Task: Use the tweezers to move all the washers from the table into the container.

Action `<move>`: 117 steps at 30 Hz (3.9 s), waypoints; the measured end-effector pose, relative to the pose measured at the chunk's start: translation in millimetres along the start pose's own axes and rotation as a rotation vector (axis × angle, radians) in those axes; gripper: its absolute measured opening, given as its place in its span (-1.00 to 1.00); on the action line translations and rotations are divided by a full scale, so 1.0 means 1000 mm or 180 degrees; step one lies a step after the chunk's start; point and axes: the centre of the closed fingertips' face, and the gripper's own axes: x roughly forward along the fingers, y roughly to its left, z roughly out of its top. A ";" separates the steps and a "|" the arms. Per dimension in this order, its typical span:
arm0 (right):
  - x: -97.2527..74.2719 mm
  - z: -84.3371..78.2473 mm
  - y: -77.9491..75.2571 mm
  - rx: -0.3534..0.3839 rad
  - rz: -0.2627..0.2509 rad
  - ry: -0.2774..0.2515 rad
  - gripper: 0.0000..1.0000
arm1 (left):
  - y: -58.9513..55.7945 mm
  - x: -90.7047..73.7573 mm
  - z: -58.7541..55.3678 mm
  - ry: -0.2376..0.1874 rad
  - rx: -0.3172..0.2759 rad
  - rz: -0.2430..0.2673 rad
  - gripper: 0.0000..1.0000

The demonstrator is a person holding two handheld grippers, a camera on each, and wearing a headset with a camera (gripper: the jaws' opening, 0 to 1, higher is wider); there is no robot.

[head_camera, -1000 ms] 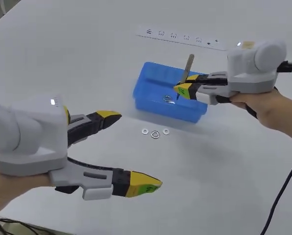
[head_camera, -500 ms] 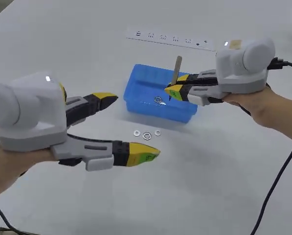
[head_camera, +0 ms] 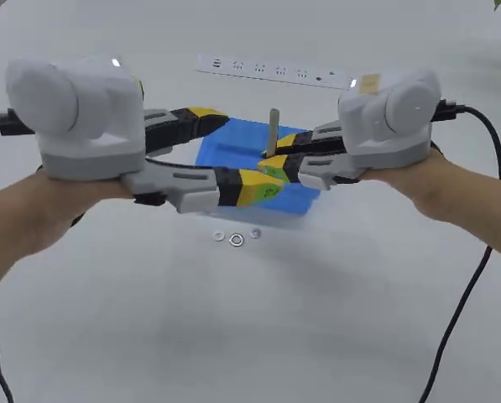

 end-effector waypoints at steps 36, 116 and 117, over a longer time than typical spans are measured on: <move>0.000 0.004 0.019 -0.0223 0.0187 0.0017 -0.83 | -0.010 0.017 0.008 0.0254 0.0584 -0.0524 -0.84; -0.074 -0.062 0.069 0.0628 -0.0543 0.0072 0.85 | -0.044 -0.035 -0.019 0.0135 0.0950 -0.0403 -0.91; -0.074 -0.066 0.073 0.0618 -0.0505 0.0097 0.87 | -0.045 -0.035 -0.026 0.0213 0.0958 -0.0420 -0.91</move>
